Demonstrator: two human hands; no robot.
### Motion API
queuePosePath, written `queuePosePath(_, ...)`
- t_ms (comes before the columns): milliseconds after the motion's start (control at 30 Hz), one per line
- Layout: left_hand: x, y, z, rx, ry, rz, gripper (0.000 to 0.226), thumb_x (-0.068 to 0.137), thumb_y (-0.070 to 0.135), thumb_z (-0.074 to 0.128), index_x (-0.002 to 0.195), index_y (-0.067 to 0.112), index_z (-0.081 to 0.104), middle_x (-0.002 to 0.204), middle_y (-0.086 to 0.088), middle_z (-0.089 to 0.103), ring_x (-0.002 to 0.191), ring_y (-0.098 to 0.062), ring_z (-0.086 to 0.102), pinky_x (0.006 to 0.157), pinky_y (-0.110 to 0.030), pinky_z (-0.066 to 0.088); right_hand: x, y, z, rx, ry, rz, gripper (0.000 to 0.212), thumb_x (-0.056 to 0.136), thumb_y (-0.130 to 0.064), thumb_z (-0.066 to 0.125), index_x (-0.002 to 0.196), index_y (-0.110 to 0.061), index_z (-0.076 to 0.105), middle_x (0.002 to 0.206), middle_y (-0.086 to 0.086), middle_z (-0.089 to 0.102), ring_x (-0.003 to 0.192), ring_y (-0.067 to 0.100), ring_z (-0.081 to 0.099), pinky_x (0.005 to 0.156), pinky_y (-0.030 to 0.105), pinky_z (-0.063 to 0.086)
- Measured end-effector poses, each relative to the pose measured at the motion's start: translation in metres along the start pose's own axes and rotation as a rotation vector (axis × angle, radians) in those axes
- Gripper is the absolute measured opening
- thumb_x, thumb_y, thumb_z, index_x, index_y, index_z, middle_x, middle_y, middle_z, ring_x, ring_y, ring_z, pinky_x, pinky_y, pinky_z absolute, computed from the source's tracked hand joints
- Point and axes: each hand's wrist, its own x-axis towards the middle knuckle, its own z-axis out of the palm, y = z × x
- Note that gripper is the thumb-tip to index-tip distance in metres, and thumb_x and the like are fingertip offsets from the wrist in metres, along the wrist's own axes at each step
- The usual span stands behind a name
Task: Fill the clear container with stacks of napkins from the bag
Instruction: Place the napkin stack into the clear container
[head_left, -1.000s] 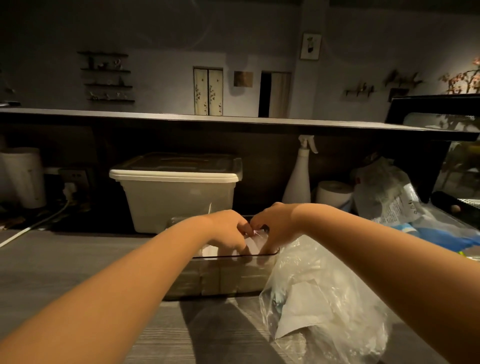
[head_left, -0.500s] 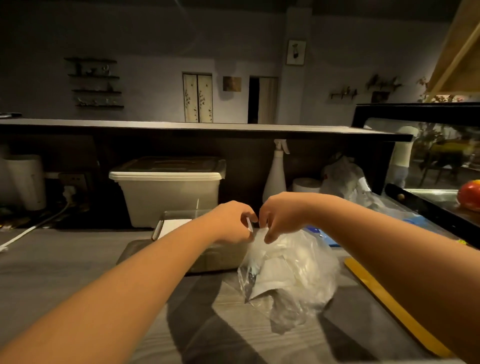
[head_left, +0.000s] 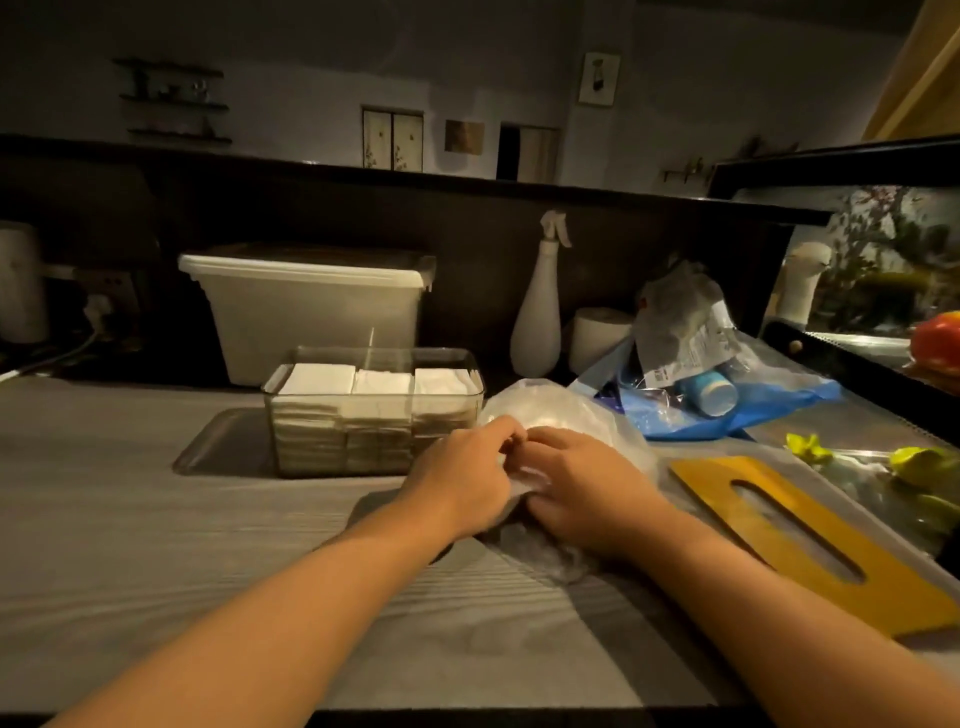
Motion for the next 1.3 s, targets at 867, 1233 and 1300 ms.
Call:
queuePosePath(867,-0.003,-0.005,0.016,0.221,-0.256,0.241,0.029,0.087,0.037,0.060,0.115,0.034,0.063,0.115,0.013,0.040,0.096,-0.015,0.052,0.077,-0.028,0.052,0.020,0.026,-0.021,-0.216,0.385,0.379,0.027,0.103,-0.027,0.044,0.085,-0.023,0.064,0.074,-0.002,0.058,0.060,0.010,0.047,0.057,0.023,0.032)
queuePosePath(1233,-0.004,-0.003,0.018,0.126,-0.275,0.332,0.044,0.088,0.028,0.056,0.127,0.046,0.055,0.096,0.024,0.043,0.090,-0.003,0.047,0.072,-0.018,0.040,0.001,0.029,-0.024,-0.437,0.020,0.444,0.027,0.098,-0.035,0.045,0.104,-0.019,0.064,0.098,0.004,0.064,0.085,0.021,0.059,0.077,0.035,0.049)
queuePosePath(1300,-0.004,-0.002,0.017,0.125,-0.251,0.321,0.040,0.089,0.028,0.053,0.125,0.046,0.059,0.101,0.021,0.049,0.094,-0.005,0.050,0.077,-0.023,0.046,0.001,0.025,-0.030,-0.414,-0.060,0.422,0.027,0.094,-0.039,0.049,0.114,-0.022,0.059,0.108,0.002,0.064,0.093,0.021,0.059,0.081,0.036,0.051)
